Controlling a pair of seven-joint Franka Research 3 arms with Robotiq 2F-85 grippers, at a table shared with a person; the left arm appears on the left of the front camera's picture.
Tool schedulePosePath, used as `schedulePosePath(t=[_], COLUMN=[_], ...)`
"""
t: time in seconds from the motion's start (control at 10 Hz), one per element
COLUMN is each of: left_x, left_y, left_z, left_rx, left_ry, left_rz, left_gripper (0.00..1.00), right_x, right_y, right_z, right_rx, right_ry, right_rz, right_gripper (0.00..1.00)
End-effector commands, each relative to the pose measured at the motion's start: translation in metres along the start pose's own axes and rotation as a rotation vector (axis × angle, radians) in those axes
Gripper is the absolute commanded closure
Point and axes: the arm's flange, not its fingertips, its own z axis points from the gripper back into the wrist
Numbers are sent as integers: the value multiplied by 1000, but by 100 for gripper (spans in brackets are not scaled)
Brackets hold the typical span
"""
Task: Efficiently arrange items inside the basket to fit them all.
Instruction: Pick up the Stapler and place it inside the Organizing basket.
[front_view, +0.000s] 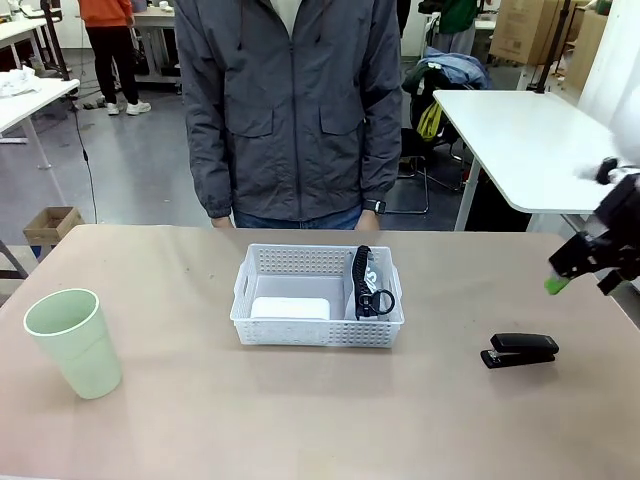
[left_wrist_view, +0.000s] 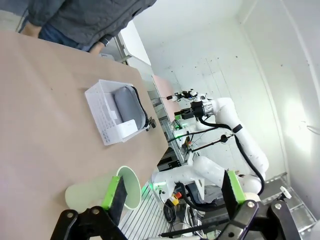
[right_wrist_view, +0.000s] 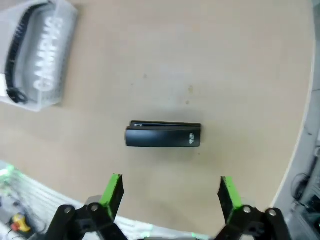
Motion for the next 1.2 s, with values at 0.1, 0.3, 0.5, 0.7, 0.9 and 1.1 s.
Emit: schedulePosePath(t=[0.1, 0.3, 0.5, 0.7, 0.9, 1.1], left_x=[-1, -1, -1, -1, -1, -1], left_y=[-4, -4, -4, -4, -4, -4], left_z=[-1, -1, -1, -1, -1, -1], left_rx=[-1, -1, -1, -1, -1, -1], left_ry=[-12, -12, -12, -12, -12, -12], left_rz=[12, 12, 12, 12, 12, 12], left_gripper=[0, 0, 0, 0, 0, 0], right_x=[-72, 2, 2, 3, 7, -3], right_y=[-1, 4, 4, 7, 5, 7], right_z=[-43, -6, -6, -9, -20, -32], right_rx=[-68, -47, -47, -65, -5, -4], right_ry=[-78, 8, 8, 7, 69, 139], right_rz=[-11, 3, 3, -4, 199, 666], right_gripper=[0, 0, 0, 0, 0, 0])
